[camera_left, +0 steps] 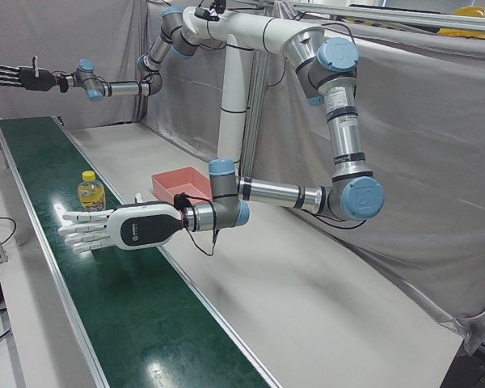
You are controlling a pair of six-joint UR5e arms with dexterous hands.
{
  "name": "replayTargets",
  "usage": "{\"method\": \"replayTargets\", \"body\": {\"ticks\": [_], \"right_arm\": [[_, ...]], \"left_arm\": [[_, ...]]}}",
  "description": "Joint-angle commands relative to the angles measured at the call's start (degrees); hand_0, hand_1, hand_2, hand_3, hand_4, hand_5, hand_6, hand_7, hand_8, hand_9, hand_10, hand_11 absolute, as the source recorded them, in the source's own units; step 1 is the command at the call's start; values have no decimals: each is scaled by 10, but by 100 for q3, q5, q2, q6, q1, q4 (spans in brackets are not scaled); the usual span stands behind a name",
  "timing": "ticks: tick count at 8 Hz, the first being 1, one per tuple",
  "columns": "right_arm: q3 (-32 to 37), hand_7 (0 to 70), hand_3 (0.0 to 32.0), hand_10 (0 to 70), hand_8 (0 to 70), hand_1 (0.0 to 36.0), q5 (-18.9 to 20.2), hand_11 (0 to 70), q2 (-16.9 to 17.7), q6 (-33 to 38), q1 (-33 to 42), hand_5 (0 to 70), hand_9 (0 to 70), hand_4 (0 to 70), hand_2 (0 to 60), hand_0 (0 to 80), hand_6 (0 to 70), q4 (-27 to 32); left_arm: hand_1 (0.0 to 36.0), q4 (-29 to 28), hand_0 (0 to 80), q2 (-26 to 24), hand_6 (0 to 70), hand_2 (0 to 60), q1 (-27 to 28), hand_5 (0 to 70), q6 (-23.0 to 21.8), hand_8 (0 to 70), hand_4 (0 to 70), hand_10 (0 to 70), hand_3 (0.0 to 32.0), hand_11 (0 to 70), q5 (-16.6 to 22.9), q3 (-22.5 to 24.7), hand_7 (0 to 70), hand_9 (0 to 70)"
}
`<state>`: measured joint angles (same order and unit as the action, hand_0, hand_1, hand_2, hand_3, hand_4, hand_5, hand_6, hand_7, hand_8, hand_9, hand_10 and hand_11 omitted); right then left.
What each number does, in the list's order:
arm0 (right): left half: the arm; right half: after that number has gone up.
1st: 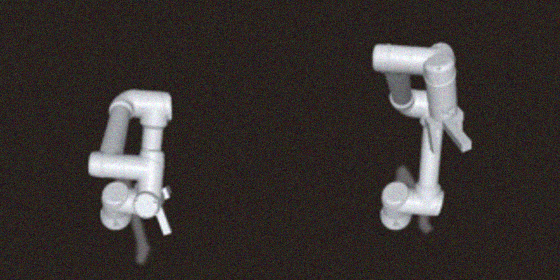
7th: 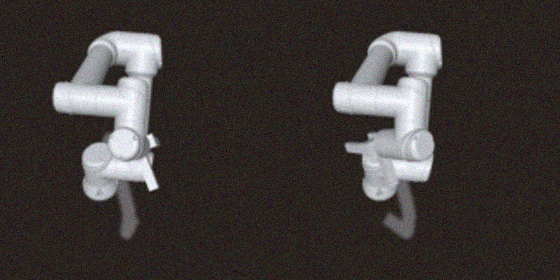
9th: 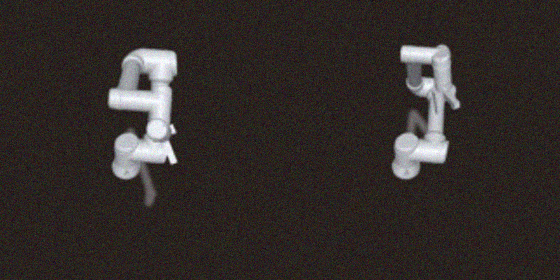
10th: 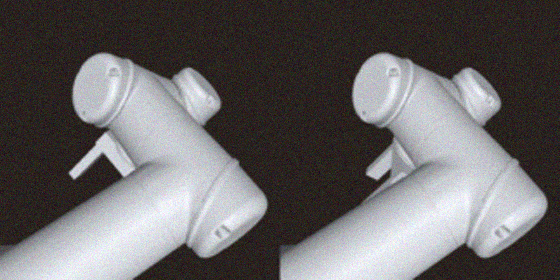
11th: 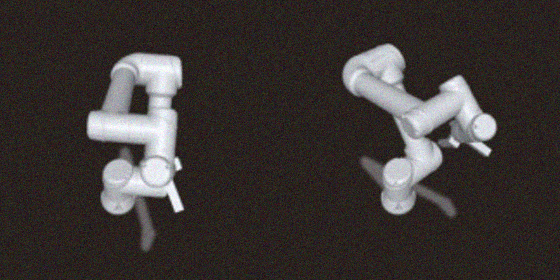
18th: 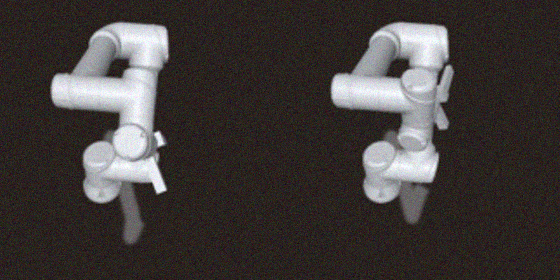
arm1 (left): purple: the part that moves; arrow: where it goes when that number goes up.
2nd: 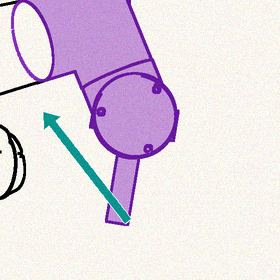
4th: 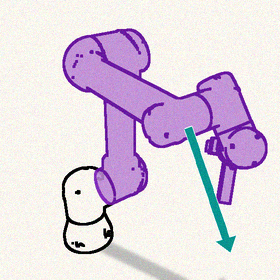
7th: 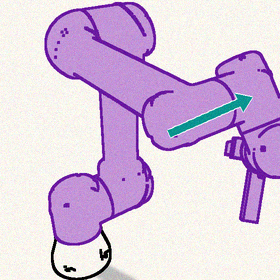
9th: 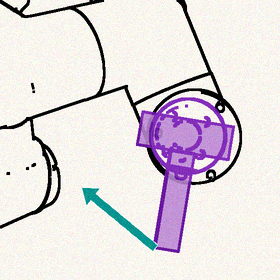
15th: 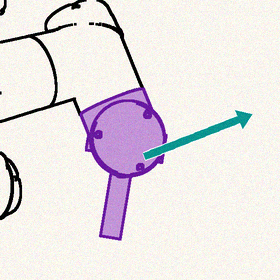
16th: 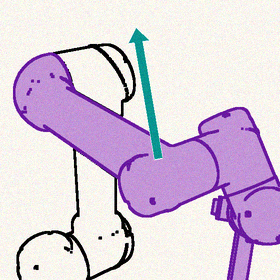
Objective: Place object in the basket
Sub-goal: 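Move the left hand toward the juice bottle on the conveyor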
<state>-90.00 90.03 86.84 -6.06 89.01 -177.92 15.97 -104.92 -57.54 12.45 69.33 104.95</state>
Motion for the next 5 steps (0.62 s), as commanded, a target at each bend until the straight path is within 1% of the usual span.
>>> {"method": "replayTargets", "body": {"ticks": [1, 2, 3, 5], "right_arm": [[0, 0, 0, 0, 0, 0, -3, 0, 0, 0, 2, 0, 0, 0, 0, 0, 0, 3], [0, 0, 0, 0, 0, 0, -3, 0, 0, 0, 2, 0, 0, 0, 0, 0, 0, -6], [0, 0, 0, 0, 0, 0, -3, 0, 0, 0, 2, 0, 0, 0, 0, 0, 0, -6], [0, 0, 0, 0, 0, 0, -3, 0, 0, 0, 2, 0, 0, 0, 0, 0, 0, -6]], "left_arm": [[101, -68, 800, -352, 0, 0, 41, 104, 99, 0, 49, 0, 0, 5, -16, -326, 0, 0], [102, -59, 800, -510, 0, 0, 49, 111, 126, 1, 51, 0, 0, 0, -16, -439, 0, 0], [104, -41, 800, -590, 0, 0, 398, 116, 117, 4, 61, 0, 0, 0, -25, -492, 0, 0], [104, -32, 800, -661, 0, 0, 506, 117, 126, 3, 59, 0, 0, 0, -34, -510, 0, 0]]}}
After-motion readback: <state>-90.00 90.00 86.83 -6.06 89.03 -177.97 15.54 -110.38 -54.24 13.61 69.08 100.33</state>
